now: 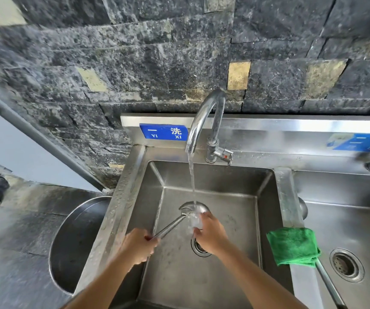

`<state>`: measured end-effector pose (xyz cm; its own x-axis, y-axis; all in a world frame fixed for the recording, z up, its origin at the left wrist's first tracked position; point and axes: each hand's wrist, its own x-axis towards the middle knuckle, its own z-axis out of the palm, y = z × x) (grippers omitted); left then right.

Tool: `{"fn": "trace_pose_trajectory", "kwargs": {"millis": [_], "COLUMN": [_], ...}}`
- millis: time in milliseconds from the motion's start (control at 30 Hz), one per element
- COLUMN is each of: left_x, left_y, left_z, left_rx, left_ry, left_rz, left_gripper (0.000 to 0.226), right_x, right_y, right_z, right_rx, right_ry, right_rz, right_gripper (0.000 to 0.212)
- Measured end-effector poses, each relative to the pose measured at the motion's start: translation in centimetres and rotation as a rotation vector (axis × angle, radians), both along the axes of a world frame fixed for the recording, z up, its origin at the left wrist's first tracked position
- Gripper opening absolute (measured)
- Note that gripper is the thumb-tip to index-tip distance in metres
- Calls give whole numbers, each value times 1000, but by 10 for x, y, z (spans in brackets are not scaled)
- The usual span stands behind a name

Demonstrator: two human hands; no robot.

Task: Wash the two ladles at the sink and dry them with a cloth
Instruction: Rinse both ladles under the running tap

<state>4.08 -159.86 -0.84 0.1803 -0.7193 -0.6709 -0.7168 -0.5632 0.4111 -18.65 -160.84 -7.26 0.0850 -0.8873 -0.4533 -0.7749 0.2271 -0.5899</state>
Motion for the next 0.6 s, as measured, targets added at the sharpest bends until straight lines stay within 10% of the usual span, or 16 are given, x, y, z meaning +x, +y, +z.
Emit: {"fn": "trace_pose_trajectory", "kwargs": {"millis": [367, 600], "left_x": [-104, -131], "left_y": [-7, 2], "left_z": [-39, -44], "left_rx": [242, 377], "left_ry": [718, 1095], "left_rz": [762, 933], "left_gripper": [42, 36], "right_x": [13, -20], "right_y": [57, 72], "right_z": [42, 71], "right_rx": [582, 588], "right_ry": [-545, -720], "right_rz": [-312, -479], "right_gripper": [42, 27]}}
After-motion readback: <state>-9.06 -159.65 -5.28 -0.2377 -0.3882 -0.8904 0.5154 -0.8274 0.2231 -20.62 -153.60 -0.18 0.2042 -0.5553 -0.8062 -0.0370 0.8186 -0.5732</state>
